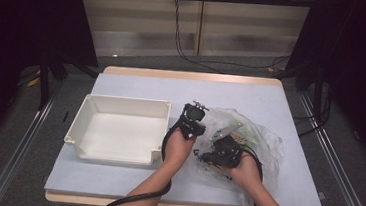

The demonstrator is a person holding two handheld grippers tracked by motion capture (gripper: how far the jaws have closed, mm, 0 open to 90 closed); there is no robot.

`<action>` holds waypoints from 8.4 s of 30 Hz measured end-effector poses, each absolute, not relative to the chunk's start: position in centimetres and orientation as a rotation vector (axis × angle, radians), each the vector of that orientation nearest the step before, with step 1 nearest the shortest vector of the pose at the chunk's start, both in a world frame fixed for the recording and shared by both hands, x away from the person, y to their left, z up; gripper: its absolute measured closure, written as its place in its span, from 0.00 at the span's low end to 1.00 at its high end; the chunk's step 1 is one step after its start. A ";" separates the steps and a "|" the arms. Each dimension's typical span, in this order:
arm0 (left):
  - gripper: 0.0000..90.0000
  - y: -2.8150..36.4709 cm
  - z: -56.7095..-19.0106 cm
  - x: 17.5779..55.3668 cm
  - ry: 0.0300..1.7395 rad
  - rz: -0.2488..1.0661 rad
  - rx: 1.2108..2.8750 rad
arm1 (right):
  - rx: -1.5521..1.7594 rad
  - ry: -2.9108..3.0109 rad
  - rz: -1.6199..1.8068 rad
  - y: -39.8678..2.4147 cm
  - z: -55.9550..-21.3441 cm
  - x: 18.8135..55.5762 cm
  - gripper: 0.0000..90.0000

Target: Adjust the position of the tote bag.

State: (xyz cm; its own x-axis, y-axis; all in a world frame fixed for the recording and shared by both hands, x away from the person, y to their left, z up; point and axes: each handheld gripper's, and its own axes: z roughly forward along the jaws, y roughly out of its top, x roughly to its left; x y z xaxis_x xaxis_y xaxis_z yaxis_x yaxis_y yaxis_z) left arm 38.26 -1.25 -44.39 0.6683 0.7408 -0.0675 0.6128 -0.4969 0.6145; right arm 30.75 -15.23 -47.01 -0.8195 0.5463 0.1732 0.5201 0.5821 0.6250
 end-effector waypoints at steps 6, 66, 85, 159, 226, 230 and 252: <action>0.92 -1.5 -44.5 38.1 1.049 0.307 2.272 | 0.937 2.772 1.082 -15.3 -47.1 29.9 0.88; 0.90 -1.2 -44.4 37.9 1.023 0.253 2.255 | 1.169 2.460 0.828 -23.0 -46.1 31.4 0.45; 0.90 -1.2 -44.2 37.9 1.036 0.245 2.232 | 1.052 2.438 0.750 -22.7 -45.8 30.7 0.99; 0.50 -1.0 -42.9 35.8 0.928 0.169 2.269 | 1.338 2.352 0.900 -27.8 -44.1 32.3 0.83; 0.86 -0.1 -44.3 34.4 0.971 0.147 2.306 | 1.201 2.521 0.939 -19.4 -43.6 35.1 0.74; 0.85 -0.1 -44.4 34.5 0.963 0.148 2.316 | 1.245 2.483 0.914 -22.0 -42.9 34.7 0.69; 0.83 -0.7 -43.8 34.5 0.942 0.117 2.303 | 1.354 2.499 0.882 -26.7 -45.8 34.9 0.99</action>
